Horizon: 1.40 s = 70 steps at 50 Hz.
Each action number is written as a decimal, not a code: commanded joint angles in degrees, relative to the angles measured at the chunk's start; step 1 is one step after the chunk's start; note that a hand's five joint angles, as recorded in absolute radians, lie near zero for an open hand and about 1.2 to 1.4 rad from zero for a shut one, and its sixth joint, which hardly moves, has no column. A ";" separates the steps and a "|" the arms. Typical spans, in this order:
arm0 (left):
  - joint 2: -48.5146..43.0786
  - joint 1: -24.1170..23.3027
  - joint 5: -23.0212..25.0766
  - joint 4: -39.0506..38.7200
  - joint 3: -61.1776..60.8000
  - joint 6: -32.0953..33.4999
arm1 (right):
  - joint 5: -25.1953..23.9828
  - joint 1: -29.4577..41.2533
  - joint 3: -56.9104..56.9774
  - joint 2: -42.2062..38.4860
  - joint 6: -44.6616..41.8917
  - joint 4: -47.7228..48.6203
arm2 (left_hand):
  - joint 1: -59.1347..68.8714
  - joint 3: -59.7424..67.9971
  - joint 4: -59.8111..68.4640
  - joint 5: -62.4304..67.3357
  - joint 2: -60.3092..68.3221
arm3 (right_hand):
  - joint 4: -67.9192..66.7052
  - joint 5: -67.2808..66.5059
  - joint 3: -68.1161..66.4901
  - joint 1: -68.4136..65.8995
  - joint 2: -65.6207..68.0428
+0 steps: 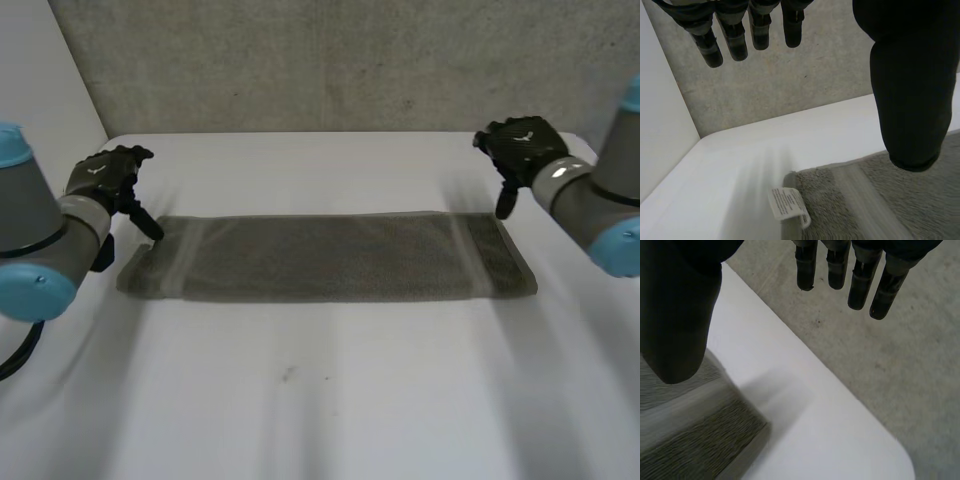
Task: Fold the towel.
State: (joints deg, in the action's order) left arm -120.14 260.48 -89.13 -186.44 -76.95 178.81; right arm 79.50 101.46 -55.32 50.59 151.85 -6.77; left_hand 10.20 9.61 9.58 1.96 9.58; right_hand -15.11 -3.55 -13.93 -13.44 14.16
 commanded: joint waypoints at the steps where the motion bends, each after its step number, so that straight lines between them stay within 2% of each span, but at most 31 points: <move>1: 10.43 -0.24 0.44 -1.73 -12.94 0.31 | -0.40 -3.37 -18.38 11.53 1.08 0.18 | -0.20 0.39 0.42 -1.96 0.42 | 5.11 3.55 3.93 3.44 -4.16; 5: 13.44 -0.50 0.62 -3.31 -17.36 0.40 | -0.84 -4.51 -26.92 15.15 0.99 1.32 | -0.20 0.39 0.42 -1.96 0.42 | 5.11 3.55 3.93 3.44 -4.16; 8: 15.46 -1.12 0.97 -5.51 -20.96 0.40 | -1.54 -4.60 -29.05 15.42 0.99 2.12 | -0.20 0.39 0.42 -1.96 0.42 | 5.11 3.55 3.93 3.44 -4.16; 13: 16.60 -1.64 1.50 -9.89 -24.91 0.40 | -4.53 -4.87 -34.67 13.93 0.90 8.51 | -0.20 0.39 0.42 -1.96 0.42 | -5.03 -6.59 -6.21 -6.69 5.98; 17: 16.60 -1.64 1.59 -11.75 -26.06 0.40 | -5.15 -5.13 -34.94 11.22 0.99 12.29 | -0.20 0.39 0.42 -1.96 0.42 | -12.61 -14.17 -13.80 -14.28 13.56; 21: 16.60 -1.73 1.50 -12.45 -26.59 0.31 | -5.32 -5.66 -34.15 7.78 0.64 14.85 | -0.20 0.39 0.42 -1.96 0.42 | -12.64 -14.20 -13.82 -14.31 13.59; 33: 16.69 -1.64 1.50 -12.46 -26.85 0.22 | -4.62 -8.12 -30.63 2.24 -3.05 14.95 | -0.20 0.39 0.42 -1.96 0.42 | -20.38 -21.94 -21.56 -22.04 21.32; 35: 16.60 -1.64 1.50 -12.46 -26.85 0.22 | -4.62 -8.99 -29.41 1.27 -3.84 14.60 | -0.20 0.39 0.42 -1.96 0.42 | -31.07 -32.63 -32.25 -32.74 32.02; 36: 16.60 -1.64 1.50 -12.46 -26.94 0.22 | -4.62 -9.00 -29.40 1.27 -3.84 14.60 | -0.20 0.39 0.42 -1.96 0.42 | -31.14 -32.70 -32.32 -32.81 32.09; 38: 16.60 -1.73 1.50 -12.46 -26.94 0.22 | -4.36 -10.31 -28.79 1.01 -5.07 14.77 | -0.20 0.39 0.42 -1.96 0.42 | -64.70 -66.26 -65.88 -66.36 65.64; 50: 17.04 -1.64 1.50 -13.07 -28.35 0.22 | -3.92 -17.26 -27.12 2.68 -9.47 12.05 | -0.20 0.39 0.42 -1.96 0.42 | -64.89 -66.45 -66.07 -66.56 65.84; 55: 17.57 -1.56 1.59 -13.07 -28.43 0.22 | -3.74 -22.62 -24.92 2.85 -16.32 6.42 | -0.20 0.39 0.42 -1.96 0.42 | -64.89 -66.45 -66.07 -66.56 65.84; 57: 17.74 -1.56 1.50 -13.07 -28.35 0.22 | -1.82 -25.95 -22.56 3.55 -22.19 3.01 | -0.20 0.39 0.42 -1.96 0.42 | -64.89 -66.45 -66.07 -66.56 65.84; 59: 17.92 -1.47 1.67 -13.07 -28.35 0.40 | -0.50 -26.14 -21.24 4.16 -24.21 1.95 | -0.20 0.39 0.42 -1.96 0.42 | -64.89 -66.45 -66.07 -66.56 65.84; 61: 18.36 -1.55 1.59 -12.81 -28.08 0.75 | 0.48 -25.70 -20.00 4.96 -24.32 1.50 | -0.20 0.39 0.42 -1.96 0.42 | -64.89 -66.45 -66.07 -66.56 65.84; 64: 18.88 -1.56 1.59 -12.72 -28.08 0.66 | 1.09 -21.48 -17.54 7.60 -21.42 1.50 | -0.20 0.39 0.42 -1.96 0.42 | -64.89 -66.45 -66.07 -66.56 65.84; 65: 18.89 -1.56 1.59 -12.72 -28.08 0.66 | 1.09 -16.87 -15.89 9.25 -18.20 1.67 | -0.20 0.39 0.42 -1.96 0.42 | -64.89 -66.45 -66.07 -66.56 65.84; 66: 19.24 -1.64 1.59 -12.63 -28.08 0.58 | 1.09 -16.82 -15.87 9.27 -18.17 1.68 | -0.20 0.39 0.42 -1.96 0.42 | -64.89 -66.45 -66.07 -66.56 65.84; 68: 19.59 -1.64 1.50 -12.63 -28.17 0.58 | 1.18 -5.98 -12.90 9.71 -12.74 3.16 | -0.20 0.39 0.42 -1.96 0.42 | -64.89 -66.45 -66.07 -66.56 65.84; 69: 19.76 -1.73 1.50 -12.54 -28.17 0.58 | 1.18 -5.92 -12.88 9.71 -12.72 3.17 | -0.20 0.39 0.42 -1.96 0.42 | -64.89 -66.45 -66.07 -66.56 65.84; 70: 19.77 -1.73 1.50 -12.54 -28.17 0.58 | 1.27 -0.01 -11.23 9.45 -10.89 4.82 | -0.20 0.39 0.42 -1.96 0.42 | -64.89 -66.45 -66.07 -66.56 65.84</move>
State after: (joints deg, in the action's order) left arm -101.21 258.90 -87.53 -199.16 -105.08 179.43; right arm 80.48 83.47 -71.77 58.64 132.27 -5.19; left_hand 10.03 9.52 9.52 1.95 9.51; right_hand -76.85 -66.40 -76.76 -75.78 74.65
